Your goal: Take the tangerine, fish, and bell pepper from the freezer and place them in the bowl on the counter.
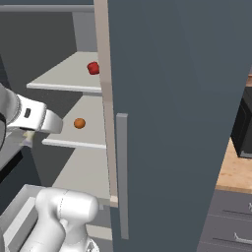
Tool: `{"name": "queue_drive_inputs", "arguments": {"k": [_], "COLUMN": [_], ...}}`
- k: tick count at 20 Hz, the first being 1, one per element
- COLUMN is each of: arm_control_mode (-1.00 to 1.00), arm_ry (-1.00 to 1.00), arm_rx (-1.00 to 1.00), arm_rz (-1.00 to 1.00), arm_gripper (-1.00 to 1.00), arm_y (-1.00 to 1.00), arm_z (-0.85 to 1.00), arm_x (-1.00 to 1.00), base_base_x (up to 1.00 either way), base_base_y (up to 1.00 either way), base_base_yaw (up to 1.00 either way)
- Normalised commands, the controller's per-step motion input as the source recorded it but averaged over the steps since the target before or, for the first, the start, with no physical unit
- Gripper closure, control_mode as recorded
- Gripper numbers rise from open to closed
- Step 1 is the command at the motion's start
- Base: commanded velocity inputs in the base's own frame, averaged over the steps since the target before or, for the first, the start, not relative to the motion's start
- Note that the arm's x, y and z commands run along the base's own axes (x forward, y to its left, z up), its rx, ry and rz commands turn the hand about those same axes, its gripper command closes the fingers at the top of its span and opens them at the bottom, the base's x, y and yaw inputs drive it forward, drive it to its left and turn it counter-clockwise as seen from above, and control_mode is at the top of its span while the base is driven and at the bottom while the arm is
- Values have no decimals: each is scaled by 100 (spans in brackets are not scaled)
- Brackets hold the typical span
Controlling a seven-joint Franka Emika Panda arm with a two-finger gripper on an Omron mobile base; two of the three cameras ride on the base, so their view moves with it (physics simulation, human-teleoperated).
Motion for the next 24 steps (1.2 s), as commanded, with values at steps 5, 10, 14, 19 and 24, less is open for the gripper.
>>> {"name": "queue_drive_inputs", "arguments": {"k": [5,10,14,19,24], "arm_control_mode": [100,100,100,100,100], "arm_ry": [0,0,0,0,0], "arm_rx": [0,0,0,0,0], "arm_rz": [0,0,0,0,0], "arm_gripper": [100,100,100,100,100], "arm_y": [0,0,0,0,0], "arm_z": [0,0,0,0,0], "arm_x": [-17,0,0,0,0], "base_base_x": [-18,-80,-66,-38,-1], "base_base_y": [0,-10,-7,-13,-61], "base_base_yaw": [0,-6,-4,-5,-7]}}
